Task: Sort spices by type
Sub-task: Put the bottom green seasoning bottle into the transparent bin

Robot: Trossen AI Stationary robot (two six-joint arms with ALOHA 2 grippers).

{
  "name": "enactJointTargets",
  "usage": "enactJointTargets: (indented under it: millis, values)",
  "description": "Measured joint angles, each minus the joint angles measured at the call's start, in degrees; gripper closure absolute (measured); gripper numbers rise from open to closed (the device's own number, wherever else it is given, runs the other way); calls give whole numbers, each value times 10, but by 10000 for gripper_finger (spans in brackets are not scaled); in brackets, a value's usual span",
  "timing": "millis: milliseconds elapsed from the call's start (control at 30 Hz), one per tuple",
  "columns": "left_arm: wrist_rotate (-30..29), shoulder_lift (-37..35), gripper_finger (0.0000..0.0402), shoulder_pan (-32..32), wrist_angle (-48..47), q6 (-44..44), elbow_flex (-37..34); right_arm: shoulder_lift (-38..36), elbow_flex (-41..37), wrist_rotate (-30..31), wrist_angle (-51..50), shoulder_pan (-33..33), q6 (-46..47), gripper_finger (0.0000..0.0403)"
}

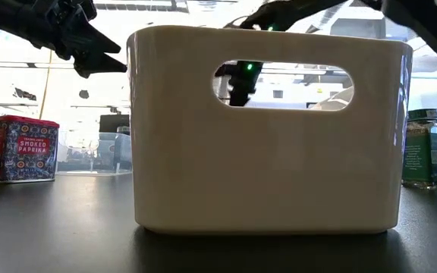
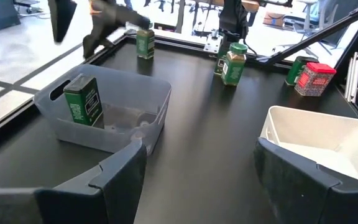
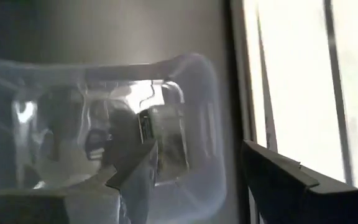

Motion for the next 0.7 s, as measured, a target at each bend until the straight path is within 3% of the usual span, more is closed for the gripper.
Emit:
enactJointTargets:
  millis: [300, 500, 700]
  values:
    - [0, 0, 119, 0, 0, -3, 0, -74, -30, 0, -127, -28, 224, 143]
    - [0, 0, 119, 0, 0, 7, 0, -174, -182, -3, -77, 0, 313, 142]
    - [0, -2, 119, 0, -18, 11, 0, -311, -338, 13, -11, 74, 454, 142]
